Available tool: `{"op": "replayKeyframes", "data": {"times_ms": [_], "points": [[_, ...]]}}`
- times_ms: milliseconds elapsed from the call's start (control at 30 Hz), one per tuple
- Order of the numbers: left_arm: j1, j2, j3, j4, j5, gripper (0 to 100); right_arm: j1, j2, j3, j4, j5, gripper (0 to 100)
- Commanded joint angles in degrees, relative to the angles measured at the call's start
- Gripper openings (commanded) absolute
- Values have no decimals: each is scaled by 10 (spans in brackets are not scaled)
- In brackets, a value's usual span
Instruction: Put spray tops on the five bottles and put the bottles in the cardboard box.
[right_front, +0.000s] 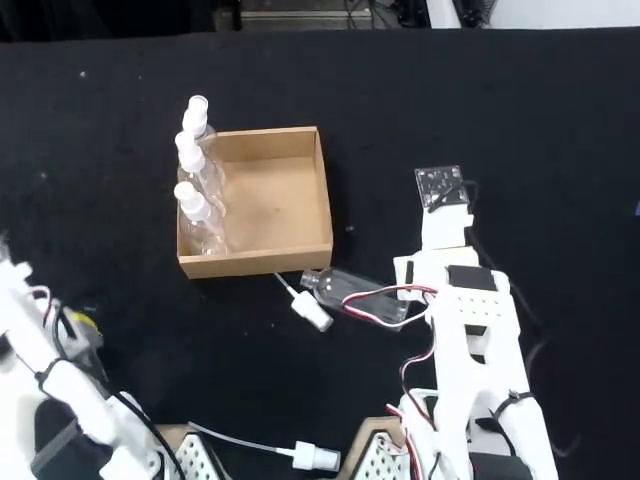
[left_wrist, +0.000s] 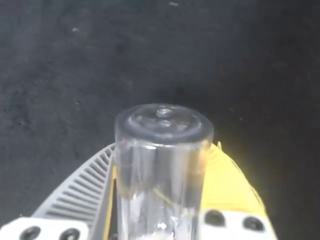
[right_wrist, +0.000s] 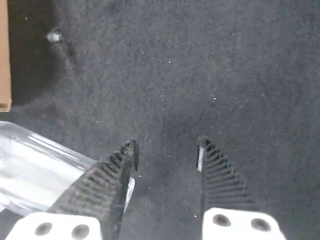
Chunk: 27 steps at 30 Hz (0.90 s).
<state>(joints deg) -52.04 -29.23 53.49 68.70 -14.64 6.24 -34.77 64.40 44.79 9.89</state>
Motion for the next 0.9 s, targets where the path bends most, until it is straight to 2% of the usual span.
{"op": "replayKeyframes", "data": {"times_ms": [0,233,267,367,467,533,600,733,800,867], "points": [[51,-6,-153,111,-11,79,-6,-6,1,-12,1,170],[125,-6,-474,316,-15,80,10,-6,-1,-12,0,170],[135,-6,-510,324,-11,80,17,-6,-2,-12,0,170],[151,-4,-538,320,-11,80,29,-6,-2,-12,-1,171],[152,1,-481,315,-13,80,29,-6,-2,-12,-2,170],[145,1,-421,287,-11,80,29,-6,-2,-12,-3,170],[109,-1,-349,229,-8,80,29,-6,-1,-12,-3,170],[36,-2,-182,45,84,83,26,-6,-2,-12,-3,170],[13,-4,-113,-24,115,123,26,-6,-2,-13,-3,170],[1,0,-71,-57,125,203,26,-6,-1,-14,-3,170]]}}
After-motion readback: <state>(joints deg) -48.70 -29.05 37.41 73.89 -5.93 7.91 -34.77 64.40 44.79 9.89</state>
